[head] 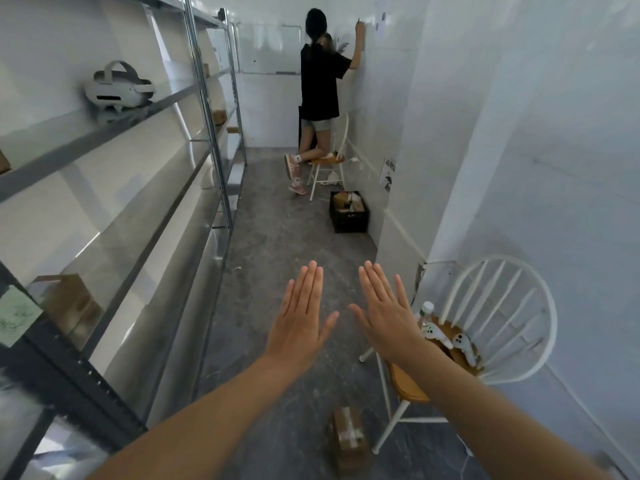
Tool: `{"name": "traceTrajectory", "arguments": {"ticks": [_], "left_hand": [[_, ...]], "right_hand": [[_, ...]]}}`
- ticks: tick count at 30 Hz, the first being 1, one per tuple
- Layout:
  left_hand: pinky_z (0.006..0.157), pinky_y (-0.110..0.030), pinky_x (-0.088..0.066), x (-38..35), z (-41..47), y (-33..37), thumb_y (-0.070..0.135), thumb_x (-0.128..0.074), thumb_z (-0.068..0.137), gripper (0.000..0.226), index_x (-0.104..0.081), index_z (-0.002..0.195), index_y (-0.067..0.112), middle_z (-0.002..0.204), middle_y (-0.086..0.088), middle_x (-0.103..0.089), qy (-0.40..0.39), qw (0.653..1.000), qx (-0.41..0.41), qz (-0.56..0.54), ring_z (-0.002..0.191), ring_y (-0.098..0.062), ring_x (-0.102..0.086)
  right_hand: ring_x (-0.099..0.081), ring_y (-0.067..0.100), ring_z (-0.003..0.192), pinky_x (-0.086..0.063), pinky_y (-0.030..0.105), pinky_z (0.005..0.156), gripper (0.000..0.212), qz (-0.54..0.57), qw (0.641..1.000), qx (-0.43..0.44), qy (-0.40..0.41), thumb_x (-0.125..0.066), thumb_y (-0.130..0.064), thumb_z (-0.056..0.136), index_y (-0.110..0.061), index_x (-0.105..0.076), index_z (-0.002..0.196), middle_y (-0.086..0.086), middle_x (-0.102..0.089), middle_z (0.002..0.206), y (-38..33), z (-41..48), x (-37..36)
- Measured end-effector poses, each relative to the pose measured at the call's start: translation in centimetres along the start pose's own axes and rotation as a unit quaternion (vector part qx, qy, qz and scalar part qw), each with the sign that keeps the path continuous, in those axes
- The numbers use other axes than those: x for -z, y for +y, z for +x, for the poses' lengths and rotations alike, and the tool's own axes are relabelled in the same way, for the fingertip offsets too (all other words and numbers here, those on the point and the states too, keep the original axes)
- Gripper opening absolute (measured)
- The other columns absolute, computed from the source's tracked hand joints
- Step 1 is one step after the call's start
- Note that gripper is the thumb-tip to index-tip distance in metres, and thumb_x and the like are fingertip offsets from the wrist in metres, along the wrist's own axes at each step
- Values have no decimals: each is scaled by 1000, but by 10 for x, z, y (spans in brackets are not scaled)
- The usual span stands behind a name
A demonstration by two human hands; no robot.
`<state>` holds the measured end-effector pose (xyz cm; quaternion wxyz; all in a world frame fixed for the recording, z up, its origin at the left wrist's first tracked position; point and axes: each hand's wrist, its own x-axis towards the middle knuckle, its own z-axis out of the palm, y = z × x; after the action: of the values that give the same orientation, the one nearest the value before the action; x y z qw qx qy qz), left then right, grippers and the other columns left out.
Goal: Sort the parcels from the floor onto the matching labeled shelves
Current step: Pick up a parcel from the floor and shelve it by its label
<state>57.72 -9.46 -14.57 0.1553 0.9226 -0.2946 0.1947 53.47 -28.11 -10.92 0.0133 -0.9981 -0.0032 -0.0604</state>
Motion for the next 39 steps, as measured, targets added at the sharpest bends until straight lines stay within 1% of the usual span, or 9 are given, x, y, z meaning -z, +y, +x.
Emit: {"name": "traceTrajectory", "arguments": {"ticks": [6,9,12,18,24,32,35,37,39], "left_hand": [[126,-33,9,-9,19,-9,55,-22,104,78,3,160,7,170,-6,11,3,1000,-7,-5,155,-13,17],[128,-35,4,-15,27,-12,54,-25,105,78,2,160,7,170,-7,9,3,1000,-8,5,156,-15,13],[128,-41,-12,-21,32,-12,53,-30,104,77,-9,160,5,170,-11,-4,7,999,-37,28,158,-21,-3],[127,-35,0,-33,61,-9,52,-29,105,76,-10,160,4,170,-11,-5,16,999,-15,46,157,-22,-5],[128,-41,-11,-67,89,1,53,-27,105,76,-8,160,5,170,-11,-4,-7,998,14,54,157,-21,-4],[128,-39,-4,-129,118,22,55,-28,104,79,-9,160,4,170,-12,-4,-59,995,43,63,158,-23,-3],[128,-37,0,-150,123,29,54,-32,103,79,-11,160,3,169,-13,-7,-65,995,58,53,157,-24,-7],[128,-38,-1,-164,121,32,54,-30,103,79,-8,160,4,170,-12,-4,-76,993,72,48,158,-23,-3],[128,-40,-4,-176,116,32,54,-28,103,79,-6,160,3,170,-12,-2,-91,991,89,32,158,-23,0]], "right_hand": [[25,17,153,20,41,121,90,3,1000,3,2,20,-64,83,-16,17,159,0,23,168,5,22,-3],[26,17,152,21,41,121,77,-4,1000,10,-6,2,-58,96,-16,17,159,1,23,168,6,33,-6],[26,16,152,21,41,121,72,16,1000,10,-6,-12,-52,104,-15,14,160,2,20,169,7,45,-12],[30,15,148,21,39,121,86,17,999,48,6,12,-59,87,-14,13,160,-1,24,165,22,80,-24],[24,16,151,17,41,123,86,33,997,65,15,11,-58,88,-12,8,160,2,16,168,57,109,-40],[27,13,147,18,40,122,87,63,995,71,-27,10,-59,88,-12,6,161,4,11,170,117,132,-87],[25,12,148,16,40,123,79,72,994,74,-46,0,-57,97,-11,5,162,4,9,171,136,138,-107],[21,13,151,15,41,124,71,82,992,75,-62,-16,-51,106,-11,3,162,5,8,171,144,140,-121],[15,15,155,13,41,124,70,89,990,75,-85,-23,-48,108,-11,1,162,5,6,171,149,140,-135]]}}
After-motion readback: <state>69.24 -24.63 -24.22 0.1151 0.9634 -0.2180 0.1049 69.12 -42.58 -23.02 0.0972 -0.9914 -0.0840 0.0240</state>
